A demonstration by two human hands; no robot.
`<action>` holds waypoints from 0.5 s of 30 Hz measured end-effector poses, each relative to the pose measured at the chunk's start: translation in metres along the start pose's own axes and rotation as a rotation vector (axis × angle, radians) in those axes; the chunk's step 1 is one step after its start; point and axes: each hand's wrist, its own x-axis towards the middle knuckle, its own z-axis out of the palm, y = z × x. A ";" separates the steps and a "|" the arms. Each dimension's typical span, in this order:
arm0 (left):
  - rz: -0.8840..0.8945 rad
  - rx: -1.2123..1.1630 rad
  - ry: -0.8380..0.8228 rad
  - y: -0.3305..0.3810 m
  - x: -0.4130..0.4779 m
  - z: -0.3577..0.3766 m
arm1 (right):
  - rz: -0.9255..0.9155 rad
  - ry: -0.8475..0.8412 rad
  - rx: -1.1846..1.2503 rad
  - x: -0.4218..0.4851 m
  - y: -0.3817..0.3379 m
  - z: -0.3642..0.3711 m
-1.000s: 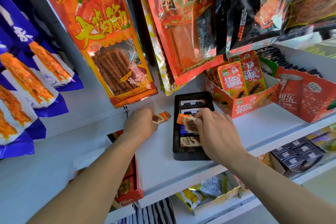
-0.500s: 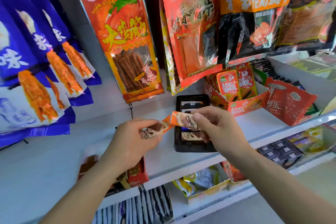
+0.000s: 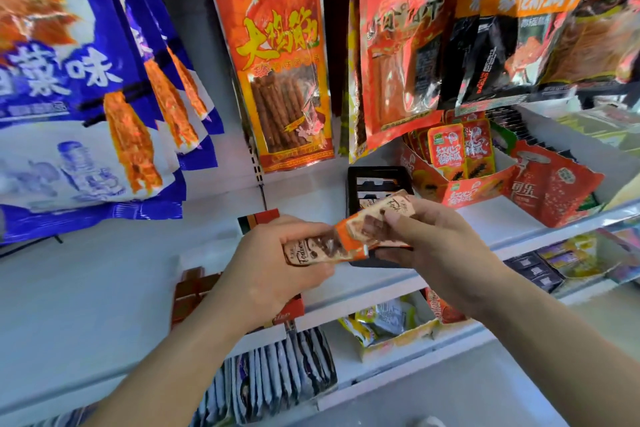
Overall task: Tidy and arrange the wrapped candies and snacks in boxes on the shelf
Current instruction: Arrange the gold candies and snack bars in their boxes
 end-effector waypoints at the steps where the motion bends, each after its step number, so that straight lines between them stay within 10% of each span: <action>1: 0.001 0.013 -0.005 0.000 0.000 0.000 | 0.004 0.017 -0.008 0.003 0.000 0.002; 9: -0.071 0.025 -0.004 -0.016 0.005 -0.011 | 0.016 0.120 0.045 0.015 0.001 -0.001; 15: -0.101 0.016 -0.069 -0.017 0.008 -0.006 | 0.008 -0.123 -0.277 0.010 -0.001 0.001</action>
